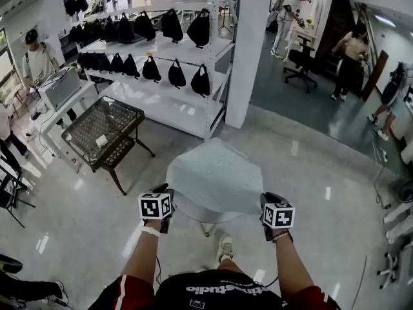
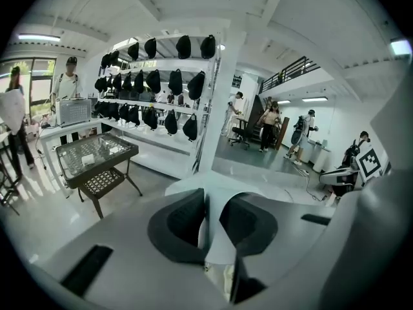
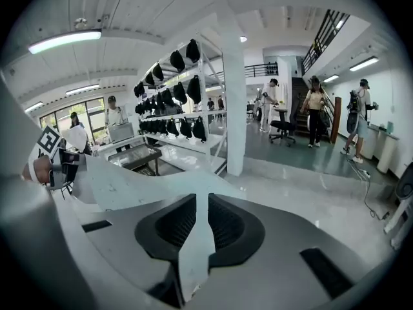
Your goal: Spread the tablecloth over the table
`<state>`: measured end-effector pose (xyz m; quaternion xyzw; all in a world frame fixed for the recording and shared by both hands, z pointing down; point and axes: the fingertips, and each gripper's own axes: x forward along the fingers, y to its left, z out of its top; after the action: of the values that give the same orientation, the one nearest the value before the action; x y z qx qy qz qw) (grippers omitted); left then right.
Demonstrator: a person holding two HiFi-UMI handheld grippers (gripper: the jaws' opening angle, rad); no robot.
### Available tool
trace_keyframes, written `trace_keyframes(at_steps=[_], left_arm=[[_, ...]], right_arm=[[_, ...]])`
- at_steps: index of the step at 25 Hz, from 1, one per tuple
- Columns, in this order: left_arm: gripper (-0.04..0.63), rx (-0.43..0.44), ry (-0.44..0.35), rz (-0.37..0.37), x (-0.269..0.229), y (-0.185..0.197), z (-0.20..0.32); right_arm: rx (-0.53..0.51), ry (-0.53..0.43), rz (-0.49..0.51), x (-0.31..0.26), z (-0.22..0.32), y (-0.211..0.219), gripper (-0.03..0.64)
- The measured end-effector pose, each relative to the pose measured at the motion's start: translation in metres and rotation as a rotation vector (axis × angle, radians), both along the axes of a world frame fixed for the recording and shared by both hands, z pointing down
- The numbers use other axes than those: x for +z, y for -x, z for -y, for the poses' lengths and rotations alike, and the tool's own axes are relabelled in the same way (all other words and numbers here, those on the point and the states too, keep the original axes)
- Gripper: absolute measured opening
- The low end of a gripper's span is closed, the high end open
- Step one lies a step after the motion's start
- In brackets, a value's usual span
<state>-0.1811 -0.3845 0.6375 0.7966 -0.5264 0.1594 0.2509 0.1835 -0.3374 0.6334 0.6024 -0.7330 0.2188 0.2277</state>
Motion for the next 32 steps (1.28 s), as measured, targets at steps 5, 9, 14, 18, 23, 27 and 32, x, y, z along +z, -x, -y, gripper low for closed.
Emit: trace_keyframes(at_steps=[5,9,14,18,23,27,32], left_arm=[[0.074,0.035,0.025,0.027,0.016,-0.008,-0.022],[0.074,0.021,0.043,0.007,0.024,-0.003,-0.035],[0.074,0.041,0.052,-0.005,0.028,-0.005,-0.052],[0.074,0.033,0.052,-0.033,0.032,-0.004,-0.069],[0.058,0.021,0.032,-0.052,0.023,0.002,-0.084],[0.058,-0.012,0.026,-0.065,0.019,0.014,-0.087],[0.057,-0.052,0.004,-0.103,0.010,0.027,-0.084]], right_arm=[[0.003,-0.005,0.018,0.000,-0.011,0.003,0.081],[0.007,-0.006,0.022,0.000,-0.018,0.007,0.081],[0.006,-0.003,0.023,0.002,-0.022,0.012,0.081],[-0.002,-0.008,0.022,0.002,-0.024,0.017,0.081],[-0.002,-0.019,0.031,-0.004,-0.026,0.024,0.081],[-0.030,-0.031,0.039,-0.011,-0.025,0.036,0.081],[-0.051,-0.047,0.053,-0.015,-0.024,0.048,0.081]])
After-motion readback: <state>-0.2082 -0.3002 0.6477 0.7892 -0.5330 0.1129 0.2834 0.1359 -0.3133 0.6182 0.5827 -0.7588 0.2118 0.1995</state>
